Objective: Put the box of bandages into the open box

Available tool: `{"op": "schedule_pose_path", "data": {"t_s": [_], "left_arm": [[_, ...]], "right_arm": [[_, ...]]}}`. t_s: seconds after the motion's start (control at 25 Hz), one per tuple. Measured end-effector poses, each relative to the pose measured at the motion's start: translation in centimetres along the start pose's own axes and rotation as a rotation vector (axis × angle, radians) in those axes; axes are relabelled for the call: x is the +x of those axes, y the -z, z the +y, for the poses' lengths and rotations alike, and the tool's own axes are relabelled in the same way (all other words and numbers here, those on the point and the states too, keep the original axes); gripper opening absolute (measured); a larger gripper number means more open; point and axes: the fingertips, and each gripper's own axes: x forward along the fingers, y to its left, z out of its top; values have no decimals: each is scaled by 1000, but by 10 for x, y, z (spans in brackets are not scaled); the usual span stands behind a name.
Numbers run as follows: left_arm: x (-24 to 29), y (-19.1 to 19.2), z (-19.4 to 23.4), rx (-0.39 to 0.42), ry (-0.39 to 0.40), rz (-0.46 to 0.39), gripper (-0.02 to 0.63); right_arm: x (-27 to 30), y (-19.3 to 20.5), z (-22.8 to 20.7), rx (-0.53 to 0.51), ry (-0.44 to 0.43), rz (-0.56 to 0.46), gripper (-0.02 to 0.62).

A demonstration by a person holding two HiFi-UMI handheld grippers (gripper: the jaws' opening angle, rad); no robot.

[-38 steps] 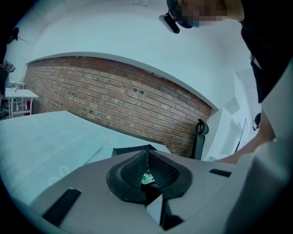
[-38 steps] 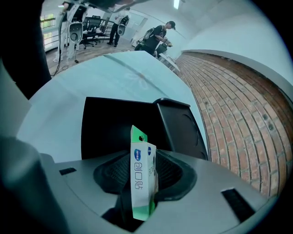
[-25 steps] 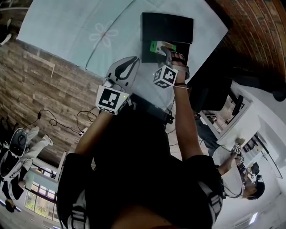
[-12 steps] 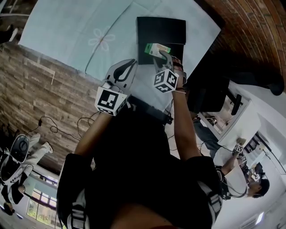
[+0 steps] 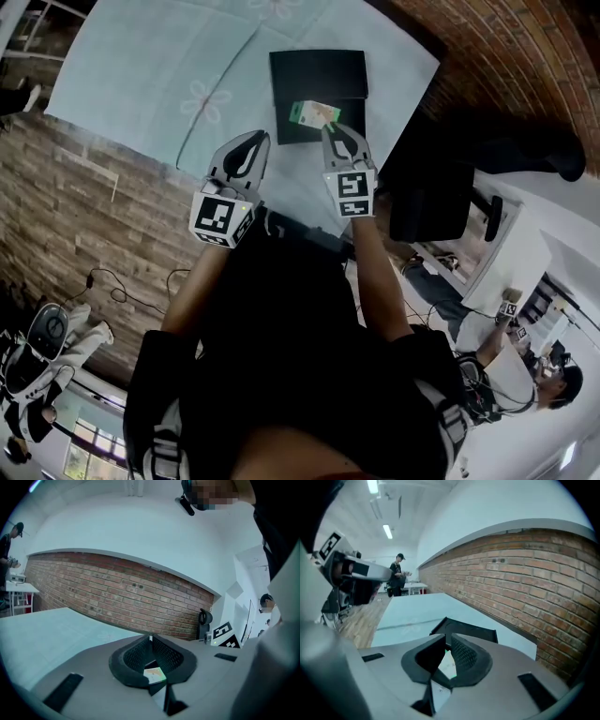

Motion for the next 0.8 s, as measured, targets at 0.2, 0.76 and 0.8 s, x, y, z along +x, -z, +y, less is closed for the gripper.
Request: {"op": "schedule_pose_path", "data": {"t_s": [0.2, 0.76, 0.8], "left_arm": [[-10, -17, -14, 21, 7, -26, 44], [-30, -18, -51, 65, 27, -37, 44], [-29, -16, -55, 68, 36, -36, 44]], "right_arm": [[-44, -25, -4, 163, 56, -128, 43], [-120, -48, 3, 329, 74, -266, 28], [-121, -46, 4, 327, 72, -264, 28]]}}
